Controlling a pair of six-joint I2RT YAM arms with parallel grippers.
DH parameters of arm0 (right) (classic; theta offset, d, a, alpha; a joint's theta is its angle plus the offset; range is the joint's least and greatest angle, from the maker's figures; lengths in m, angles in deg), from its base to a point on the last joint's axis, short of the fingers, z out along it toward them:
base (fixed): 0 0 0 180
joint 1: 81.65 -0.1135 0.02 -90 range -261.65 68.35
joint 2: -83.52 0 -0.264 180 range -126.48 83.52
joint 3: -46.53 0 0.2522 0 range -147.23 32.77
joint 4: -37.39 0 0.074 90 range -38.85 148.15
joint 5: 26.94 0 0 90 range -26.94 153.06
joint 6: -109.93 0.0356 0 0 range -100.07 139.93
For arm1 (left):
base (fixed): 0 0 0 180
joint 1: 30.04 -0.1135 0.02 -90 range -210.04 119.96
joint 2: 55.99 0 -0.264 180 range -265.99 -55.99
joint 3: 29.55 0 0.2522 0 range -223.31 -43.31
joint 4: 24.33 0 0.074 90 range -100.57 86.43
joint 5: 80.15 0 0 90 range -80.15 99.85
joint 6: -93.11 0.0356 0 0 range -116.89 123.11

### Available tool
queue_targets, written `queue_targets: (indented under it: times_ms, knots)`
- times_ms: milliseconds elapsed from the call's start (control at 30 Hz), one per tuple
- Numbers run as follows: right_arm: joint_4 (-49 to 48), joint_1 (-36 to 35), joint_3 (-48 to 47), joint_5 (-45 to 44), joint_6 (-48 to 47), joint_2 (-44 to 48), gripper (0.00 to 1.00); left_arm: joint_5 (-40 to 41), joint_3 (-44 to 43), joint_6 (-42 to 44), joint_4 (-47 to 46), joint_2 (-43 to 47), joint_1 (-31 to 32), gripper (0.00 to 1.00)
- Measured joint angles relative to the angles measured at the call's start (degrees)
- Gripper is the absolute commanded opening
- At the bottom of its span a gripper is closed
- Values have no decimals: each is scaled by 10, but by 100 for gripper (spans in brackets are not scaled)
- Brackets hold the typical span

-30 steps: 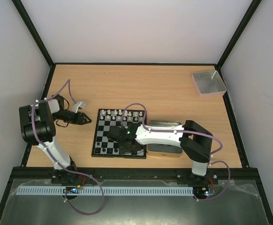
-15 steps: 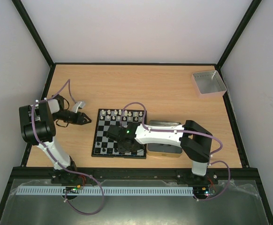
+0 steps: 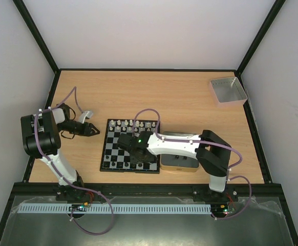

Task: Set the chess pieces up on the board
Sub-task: Place the chess piece on the chessboard, then pick up the chess piece from the storage box.

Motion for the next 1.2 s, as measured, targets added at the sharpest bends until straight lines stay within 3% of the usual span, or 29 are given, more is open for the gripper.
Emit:
queue_targets:
  times_ms: [333, 667, 1200]
  knots:
    - [15, 59, 5, -31, -14, 14, 27, -2, -5, 0, 7, -5, -1, 45]
    - [22, 200, 136, -62, -23, 184, 27, -8, -11, 0, 13, -13, -3, 46]
    - [13, 229, 239, -59, -37, 230, 26, -11, -14, -3, 15, -16, -3, 46]
